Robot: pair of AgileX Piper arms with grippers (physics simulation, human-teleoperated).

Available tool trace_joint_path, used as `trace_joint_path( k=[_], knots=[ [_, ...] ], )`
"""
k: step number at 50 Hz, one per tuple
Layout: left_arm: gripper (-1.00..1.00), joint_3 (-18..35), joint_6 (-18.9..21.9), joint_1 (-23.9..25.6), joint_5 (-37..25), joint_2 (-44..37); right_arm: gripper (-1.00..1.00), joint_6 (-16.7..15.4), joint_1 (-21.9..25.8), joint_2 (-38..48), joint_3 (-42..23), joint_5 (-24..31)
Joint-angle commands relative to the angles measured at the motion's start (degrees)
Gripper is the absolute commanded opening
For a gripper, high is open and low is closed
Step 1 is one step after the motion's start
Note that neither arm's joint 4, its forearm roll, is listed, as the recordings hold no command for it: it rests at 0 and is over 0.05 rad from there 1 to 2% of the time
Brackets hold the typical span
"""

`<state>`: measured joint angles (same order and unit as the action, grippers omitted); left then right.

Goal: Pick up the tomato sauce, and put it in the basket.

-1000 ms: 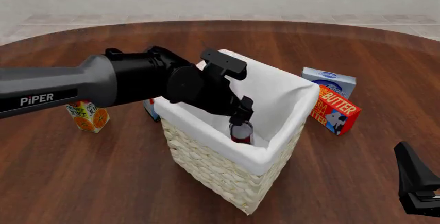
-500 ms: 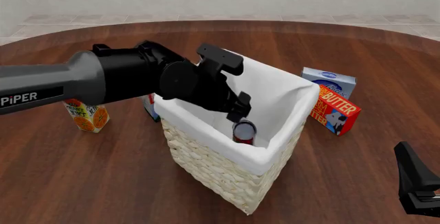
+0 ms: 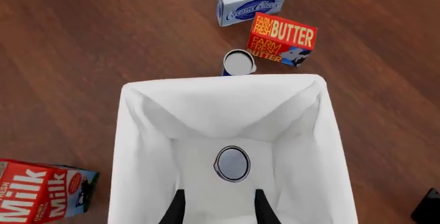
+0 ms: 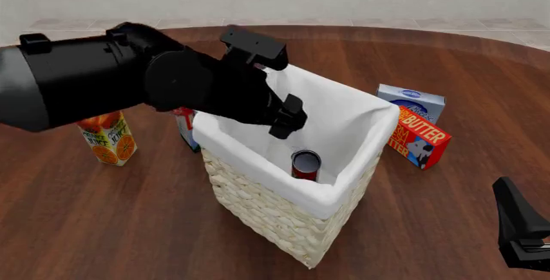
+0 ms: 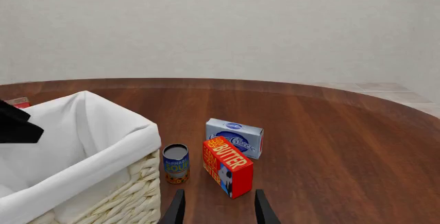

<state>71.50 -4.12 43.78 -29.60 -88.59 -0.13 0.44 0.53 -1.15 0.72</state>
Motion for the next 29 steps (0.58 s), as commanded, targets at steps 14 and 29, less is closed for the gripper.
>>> trace_joint_path(
  k=[14,29],
  knots=[
    [1.00,-2.82,-4.23,2.91,-3.17,12.77,1.00,-0.01,-0.01,0.01,0.00,0.00],
    [1.00,-6.45,-9.58,4.23,-3.05,19.98,1.00,-0.01,0.02,0.02,0.00,0.00]
  ],
)
